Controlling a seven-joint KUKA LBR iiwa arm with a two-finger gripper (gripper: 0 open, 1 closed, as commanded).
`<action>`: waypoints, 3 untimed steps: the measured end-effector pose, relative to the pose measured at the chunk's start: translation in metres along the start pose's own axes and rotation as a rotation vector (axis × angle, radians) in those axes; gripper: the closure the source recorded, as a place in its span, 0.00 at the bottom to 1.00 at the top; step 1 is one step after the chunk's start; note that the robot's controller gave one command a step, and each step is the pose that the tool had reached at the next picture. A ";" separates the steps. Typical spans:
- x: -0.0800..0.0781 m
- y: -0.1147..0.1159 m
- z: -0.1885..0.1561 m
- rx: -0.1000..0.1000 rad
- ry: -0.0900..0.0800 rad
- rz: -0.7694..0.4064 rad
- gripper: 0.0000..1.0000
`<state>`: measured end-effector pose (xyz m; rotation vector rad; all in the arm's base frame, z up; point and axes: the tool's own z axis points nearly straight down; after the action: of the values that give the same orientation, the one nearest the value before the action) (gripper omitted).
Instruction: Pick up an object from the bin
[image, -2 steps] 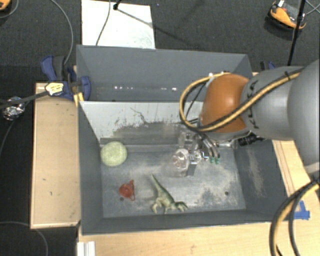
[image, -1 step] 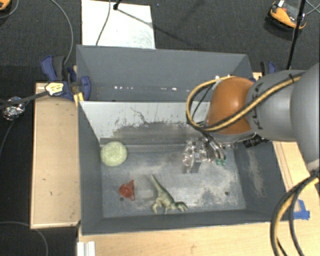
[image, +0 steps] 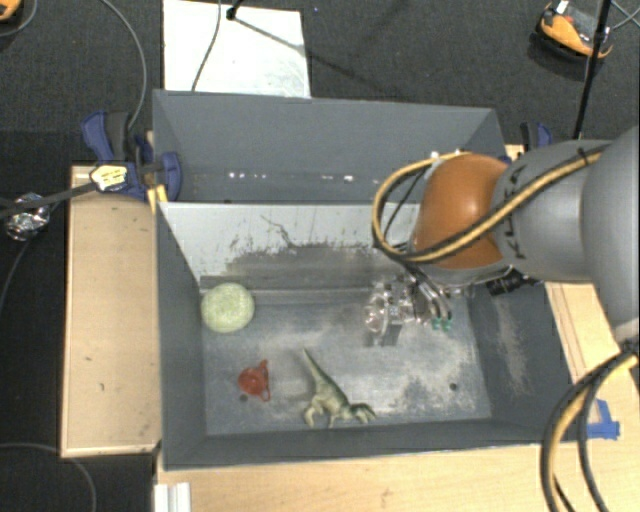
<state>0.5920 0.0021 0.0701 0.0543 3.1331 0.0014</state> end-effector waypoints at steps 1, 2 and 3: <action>0.001 0.000 -0.004 0.000 0.003 0.000 1.00; 0.002 0.000 -0.024 0.000 0.007 0.000 1.00; 0.001 0.000 -0.046 -0.001 0.004 0.000 1.00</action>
Offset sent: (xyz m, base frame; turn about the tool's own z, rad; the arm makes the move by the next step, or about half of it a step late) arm 0.0000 -0.0001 0.0170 0.0000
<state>0.5908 0.0024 0.1161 0.0548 3.1368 0.0024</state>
